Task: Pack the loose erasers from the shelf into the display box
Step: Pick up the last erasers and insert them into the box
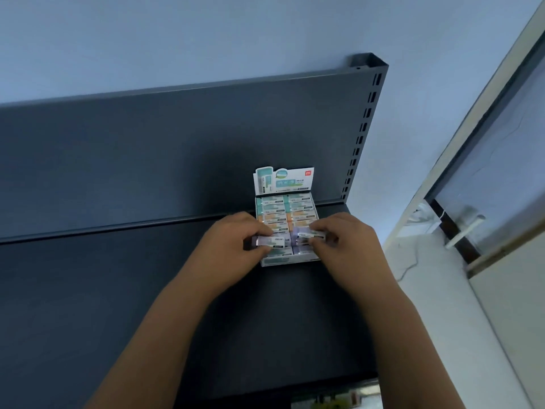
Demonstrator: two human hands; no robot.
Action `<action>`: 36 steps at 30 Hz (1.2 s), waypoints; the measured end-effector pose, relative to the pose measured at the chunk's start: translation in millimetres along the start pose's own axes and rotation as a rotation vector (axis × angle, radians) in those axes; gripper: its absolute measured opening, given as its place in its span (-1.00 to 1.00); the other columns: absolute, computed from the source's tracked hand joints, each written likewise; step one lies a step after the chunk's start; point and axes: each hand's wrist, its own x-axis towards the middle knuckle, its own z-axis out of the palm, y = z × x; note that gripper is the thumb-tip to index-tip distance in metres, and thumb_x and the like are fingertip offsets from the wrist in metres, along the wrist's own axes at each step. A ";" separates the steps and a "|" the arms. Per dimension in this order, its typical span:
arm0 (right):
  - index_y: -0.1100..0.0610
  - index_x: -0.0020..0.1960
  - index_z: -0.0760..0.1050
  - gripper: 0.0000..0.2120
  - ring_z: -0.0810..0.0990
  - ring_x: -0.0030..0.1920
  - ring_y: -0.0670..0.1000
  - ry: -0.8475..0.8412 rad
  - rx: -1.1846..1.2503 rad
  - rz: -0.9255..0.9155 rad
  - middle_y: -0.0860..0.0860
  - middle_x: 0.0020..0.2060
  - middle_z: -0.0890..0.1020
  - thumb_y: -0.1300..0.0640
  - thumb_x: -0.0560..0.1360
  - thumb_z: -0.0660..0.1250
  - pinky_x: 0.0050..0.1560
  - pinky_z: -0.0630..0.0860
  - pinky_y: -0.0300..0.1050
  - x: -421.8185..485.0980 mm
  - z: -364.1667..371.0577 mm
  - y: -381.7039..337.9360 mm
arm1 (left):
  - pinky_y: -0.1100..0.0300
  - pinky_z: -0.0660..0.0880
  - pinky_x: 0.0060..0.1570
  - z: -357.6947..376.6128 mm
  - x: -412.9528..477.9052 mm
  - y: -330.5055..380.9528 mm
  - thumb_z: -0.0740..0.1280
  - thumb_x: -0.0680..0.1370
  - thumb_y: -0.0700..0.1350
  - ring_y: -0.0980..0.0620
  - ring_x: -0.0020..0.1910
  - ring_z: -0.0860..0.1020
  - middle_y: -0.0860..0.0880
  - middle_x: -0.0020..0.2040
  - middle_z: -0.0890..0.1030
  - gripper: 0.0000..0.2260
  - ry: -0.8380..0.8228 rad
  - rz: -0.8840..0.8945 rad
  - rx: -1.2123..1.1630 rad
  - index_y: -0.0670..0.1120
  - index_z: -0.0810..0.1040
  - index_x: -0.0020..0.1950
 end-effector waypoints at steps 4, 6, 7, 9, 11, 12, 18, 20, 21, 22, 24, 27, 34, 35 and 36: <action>0.06 0.10 0.68 -0.76 0.50 -0.13 -0.18 -0.036 0.015 -0.033 -0.12 -0.05 0.59 0.18 0.43 0.49 -0.03 0.35 -0.48 2.5 -5.9 10.9 | 0.15 0.55 0.06 9.1 -0.3 4.6 0.54 0.46 -0.13 0.21 0.01 0.57 0.20 0.02 0.59 -0.75 -0.013 0.004 0.044 0.03 0.69 0.12; 0.05 0.09 0.68 -0.75 0.49 -0.14 -0.21 -0.045 0.028 -0.035 -0.13 -0.06 0.58 0.20 0.42 0.49 -0.04 0.33 -0.52 5.8 -8.0 15.0 | 0.14 0.56 0.08 10.2 -1.8 1.1 0.52 0.48 -0.13 0.19 0.04 0.58 0.19 0.04 0.59 -0.75 -0.019 0.017 0.044 0.02 0.69 0.15; 0.05 0.09 0.68 -0.74 0.50 -0.14 -0.22 -0.047 0.029 -0.033 -0.14 -0.06 0.58 0.21 0.41 0.50 -0.05 0.32 -0.53 7.4 -8.9 16.4 | 0.13 0.56 0.09 10.6 -3.1 -0.2 0.51 0.49 -0.14 0.17 0.06 0.58 0.18 0.06 0.58 -0.75 -0.024 0.020 0.032 0.01 0.69 0.16; 0.04 0.08 0.69 -0.73 0.51 -0.13 -0.22 -0.047 0.030 -0.035 -0.15 -0.08 0.58 0.23 0.40 0.50 -0.06 0.34 -0.53 10.3 -10.2 18.9 | 0.14 0.55 0.10 11.1 -5.7 -0.7 0.49 0.51 -0.13 0.14 0.08 0.58 0.18 0.08 0.57 -0.74 -0.026 0.014 0.023 0.02 0.69 0.20; 0.03 0.07 0.69 -0.74 0.52 -0.14 -0.22 -0.057 0.031 -0.040 -0.17 -0.10 0.57 0.22 0.39 0.51 -0.07 0.36 -0.49 12.1 -10.9 19.7 | 0.16 0.54 0.11 11.4 -8.0 -0.6 0.46 0.53 -0.10 0.14 0.11 0.56 0.20 0.09 0.54 -0.74 -0.028 0.003 0.041 0.05 0.67 0.22; 0.03 0.06 0.69 -0.74 0.52 -0.15 -0.22 -0.064 0.032 -0.044 -0.18 -0.11 0.56 0.21 0.39 0.52 -0.07 0.37 -0.47 12.4 -11.1 20.0 | 0.18 0.53 0.13 11.8 -9.2 -0.9 0.45 0.54 -0.08 0.14 0.12 0.55 0.21 0.10 0.53 -0.74 -0.030 0.002 0.056 0.05 0.67 0.23; 0.05 0.06 0.69 -0.74 0.52 -0.14 -0.18 -0.082 0.035 -0.092 -0.19 -0.10 0.55 0.18 0.38 0.53 -0.05 0.40 -0.41 11.8 -8.6 21.7 | 0.40 0.32 0.13 18.3 -15.7 -0.7 0.42 0.55 -0.02 0.09 0.11 0.45 0.21 0.11 0.53 -0.75 0.034 0.039 0.173 0.06 0.67 0.22; 0.04 0.07 0.69 -0.75 0.52 -0.13 -0.16 -0.082 0.023 -0.107 -0.19 -0.10 0.55 0.17 0.39 0.52 -0.04 0.43 -0.36 11.2 -8.9 22.3 | 0.34 0.36 0.13 20.2 -18.1 1.3 0.37 0.59 -0.03 0.07 0.09 0.44 0.18 0.13 0.55 -0.75 0.052 0.073 0.221 0.03 0.66 0.25; 0.04 0.06 0.68 -0.75 0.52 -0.13 -0.16 -0.081 0.022 -0.111 -0.19 -0.09 0.55 0.17 0.39 0.52 -0.04 0.45 -0.33 10.9 -9.2 22.3 | 0.30 0.39 0.12 20.9 -19.4 1.9 0.35 0.60 -0.05 0.06 0.09 0.44 0.16 0.13 0.56 -0.75 0.063 0.090 0.237 0.01 0.66 0.26; 0.04 0.06 0.68 -0.75 0.52 -0.13 -0.16 -0.079 0.026 -0.113 -0.18 -0.09 0.56 0.17 0.39 0.52 -0.03 0.47 -0.30 10.2 -9.4 22.5 | 0.26 0.42 0.10 21.5 -20.8 2.6 0.35 0.60 -0.08 0.05 0.08 0.44 0.15 0.13 0.57 -0.75 0.078 0.102 0.244 0.00 0.65 0.27; 0.05 0.06 0.68 -0.75 0.52 -0.13 -0.16 -0.074 0.041 -0.113 -0.17 -0.08 0.58 0.18 0.39 0.52 -0.03 0.47 -0.32 8.9 -8.9 23.0 | 0.24 0.45 0.08 22.6 -23.2 4.8 0.35 0.60 -0.09 0.04 0.07 0.45 0.14 0.12 0.59 -0.75 0.113 0.108 0.242 -0.01 0.66 0.26; 0.04 0.06 0.68 -0.75 0.53 -0.10 -0.16 -0.074 0.048 -0.116 -0.14 -0.04 0.60 0.17 0.39 0.51 -0.02 0.43 -0.40 5.7 -7.4 24.1 | 0.20 0.47 0.03 23.6 -25.0 9.4 0.35 0.59 -0.03 0.03 0.03 0.48 0.14 0.06 0.60 -0.78 0.173 0.094 0.216 0.00 0.70 0.17; 0.07 0.12 0.67 -0.74 0.57 0.00 -0.09 -0.060 0.023 -0.144 -0.10 0.02 0.62 0.17 0.43 0.49 0.07 0.54 -0.20 -2.0 -8.0 24.4 | 0.12 0.53 0.03 22.5 -26.7 8.1 0.45 0.54 -0.13 0.07 0.04 0.54 0.12 0.01 0.61 -0.89 0.164 0.097 0.206 -0.04 0.72 0.04; 0.07 0.13 0.67 -0.73 0.57 0.00 -0.09 -0.059 0.018 -0.148 -0.10 0.02 0.62 0.17 0.43 0.49 0.08 0.54 -0.20 -2.8 -8.0 24.6 | 0.10 0.53 0.04 23.2 -26.1 8.2 0.45 0.54 -0.14 0.07 0.05 0.53 0.11 0.01 0.62 -0.89 0.155 0.114 0.216 -0.05 0.72 0.04; 0.07 0.13 0.67 -0.73 0.57 0.00 -0.08 -0.060 0.015 -0.151 -0.09 0.02 0.62 0.17 0.44 0.49 0.08 0.53 -0.20 -3.6 -8.4 24.8 | 0.07 0.52 0.06 24.3 -25.9 8.5 0.45 0.54 -0.14 0.05 0.08 0.52 0.10 0.01 0.63 -0.90 0.148 0.140 0.244 -0.06 0.72 0.03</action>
